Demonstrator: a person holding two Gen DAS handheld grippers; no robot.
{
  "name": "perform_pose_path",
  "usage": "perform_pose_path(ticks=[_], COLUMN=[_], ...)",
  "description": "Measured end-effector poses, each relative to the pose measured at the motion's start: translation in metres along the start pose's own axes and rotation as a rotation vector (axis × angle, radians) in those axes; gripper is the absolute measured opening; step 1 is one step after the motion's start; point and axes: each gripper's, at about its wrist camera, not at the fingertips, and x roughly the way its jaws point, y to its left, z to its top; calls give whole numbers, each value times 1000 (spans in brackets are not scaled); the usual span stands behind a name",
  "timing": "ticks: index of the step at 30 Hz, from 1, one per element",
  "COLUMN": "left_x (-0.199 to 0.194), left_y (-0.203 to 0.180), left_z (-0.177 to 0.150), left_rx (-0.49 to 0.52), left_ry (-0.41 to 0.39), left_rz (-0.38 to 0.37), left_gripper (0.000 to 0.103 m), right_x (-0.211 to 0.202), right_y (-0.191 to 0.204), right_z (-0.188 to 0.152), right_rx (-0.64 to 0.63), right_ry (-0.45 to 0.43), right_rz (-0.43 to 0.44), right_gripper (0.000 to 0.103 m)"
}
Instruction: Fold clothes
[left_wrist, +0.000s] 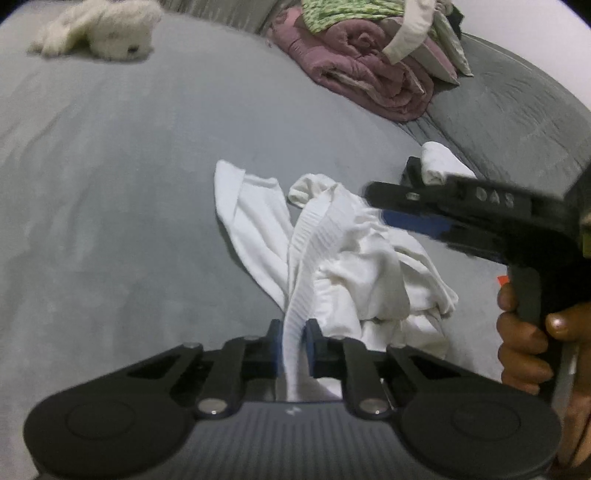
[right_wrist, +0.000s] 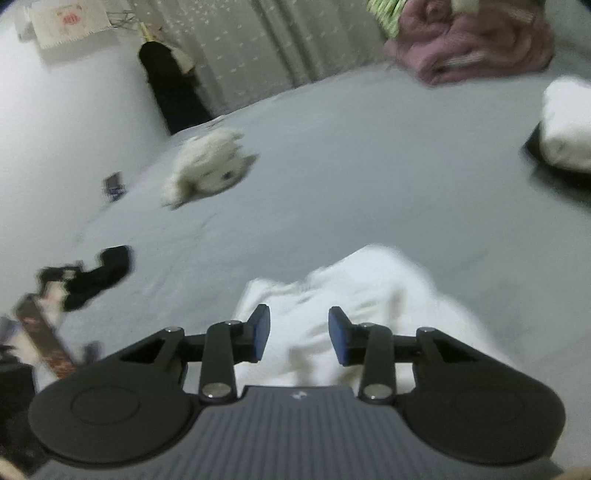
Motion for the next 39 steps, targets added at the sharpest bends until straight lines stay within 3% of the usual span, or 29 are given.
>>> perform_pose_path(ticks=[2,6,19,22,26,30,35,39], left_x=[-4,-11,0,-6,-19,-21,0,9], left_y=[-9,-26,-61,-58,-49,-33,-19,-21], left_z=[-3,-7,-19,-16,-8,1,4,-1], left_rx=[40,129,308,299,264,205,145,119], left_ry=[-29,-80,-33,-56,-115,-141,-105,-72], left_rz=[3,-34,-106,-87,-61,-2,78,34], left_gripper=[9,7,7,15,38,43,38,12], right_x=[6,12,16,19,19,16,3,-8], right_y=[5,4,-16,-20,-22,-23,-23,-28], right_z=[-2,-4,-1,-3,-4,-4,-3,-4], right_rx=[26,57,161,176,181,186,184,192], right_ry=[29,54,53,67,73,70,44,24], right_rz=[32,9,-22,-33,-54,-75,-77,-96], right_gripper=[40,40,40,33,22,11,8,7])
